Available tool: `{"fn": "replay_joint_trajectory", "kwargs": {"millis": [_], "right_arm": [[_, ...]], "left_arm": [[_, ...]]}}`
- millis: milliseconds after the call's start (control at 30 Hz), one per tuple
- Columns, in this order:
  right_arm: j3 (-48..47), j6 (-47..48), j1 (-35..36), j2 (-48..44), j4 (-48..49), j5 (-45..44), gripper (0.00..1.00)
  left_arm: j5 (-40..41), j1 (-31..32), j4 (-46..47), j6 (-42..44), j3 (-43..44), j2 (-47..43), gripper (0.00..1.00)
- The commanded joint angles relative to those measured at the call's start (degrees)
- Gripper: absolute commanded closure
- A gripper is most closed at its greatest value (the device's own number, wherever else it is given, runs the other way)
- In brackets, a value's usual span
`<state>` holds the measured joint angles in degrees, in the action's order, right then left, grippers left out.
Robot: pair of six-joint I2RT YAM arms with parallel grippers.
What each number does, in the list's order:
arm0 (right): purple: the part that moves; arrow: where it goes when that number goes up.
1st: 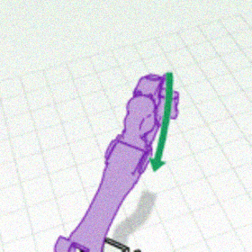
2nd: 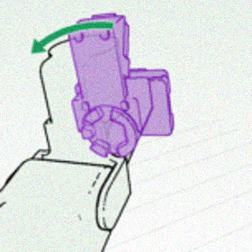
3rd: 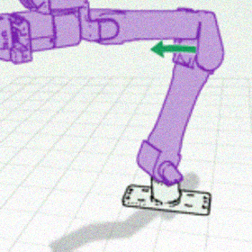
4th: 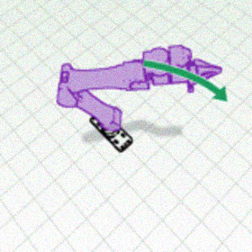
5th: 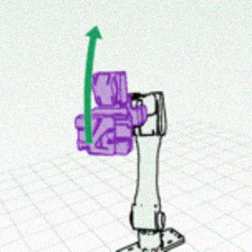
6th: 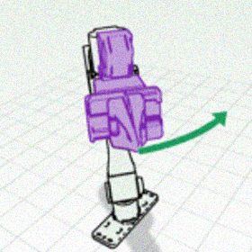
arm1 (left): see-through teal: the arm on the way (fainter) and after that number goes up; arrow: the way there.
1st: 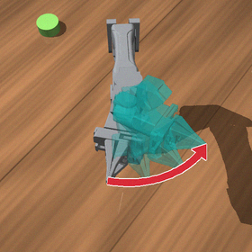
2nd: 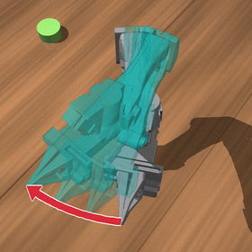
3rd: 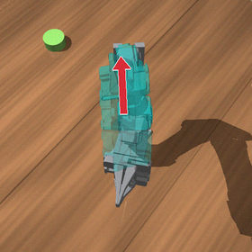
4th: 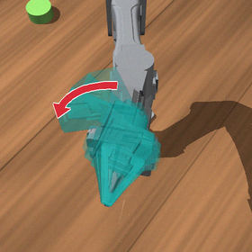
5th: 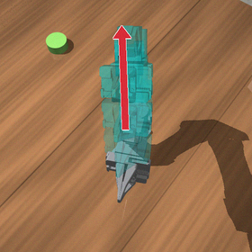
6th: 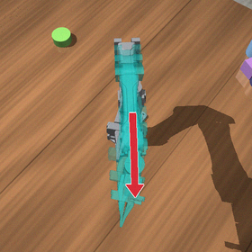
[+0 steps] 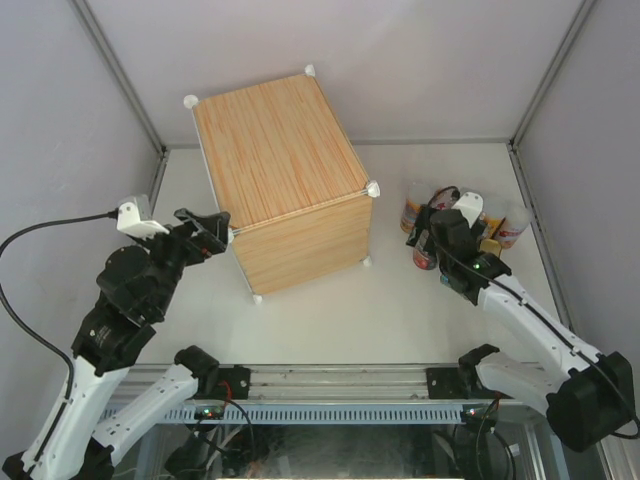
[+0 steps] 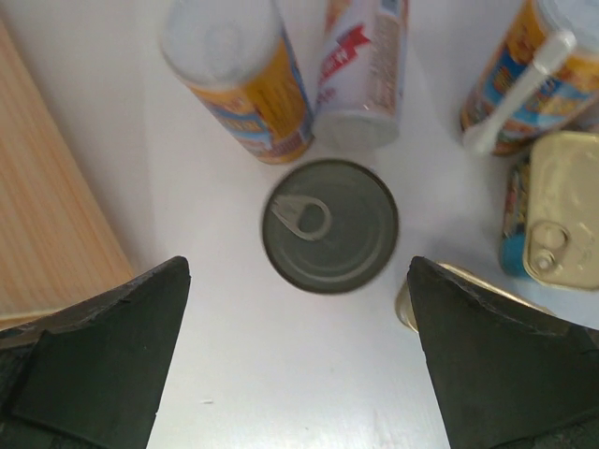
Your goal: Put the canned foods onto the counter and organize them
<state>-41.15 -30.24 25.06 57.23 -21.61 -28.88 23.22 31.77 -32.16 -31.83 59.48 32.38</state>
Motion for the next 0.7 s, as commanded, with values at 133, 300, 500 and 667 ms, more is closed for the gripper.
{"fn": "replay_joint_trajectory", "kwargs": {"millis": [133,300,500,667], "right_arm": [[-9.69,4.36,-0.64,8.76,5.18,3.66,0.00],[-12.54,5.66,-1.63,14.16,6.66,3.49,0.00],[-16.14,7.28,-3.34,19.72,8.26,2.59,0.00],[-18.91,8.62,-4.85,24.54,9.50,2.64,0.00]], "left_arm": [[0.37,0.27,2.54,1.98,2.33,1.14,0.00],[0.60,0.22,2.66,2.39,2.83,1.52,0.00],[0.38,0.22,2.77,2.90,3.42,1.62,0.00],[0.59,0.23,3.01,3.42,3.82,1.99,0.00]]}}
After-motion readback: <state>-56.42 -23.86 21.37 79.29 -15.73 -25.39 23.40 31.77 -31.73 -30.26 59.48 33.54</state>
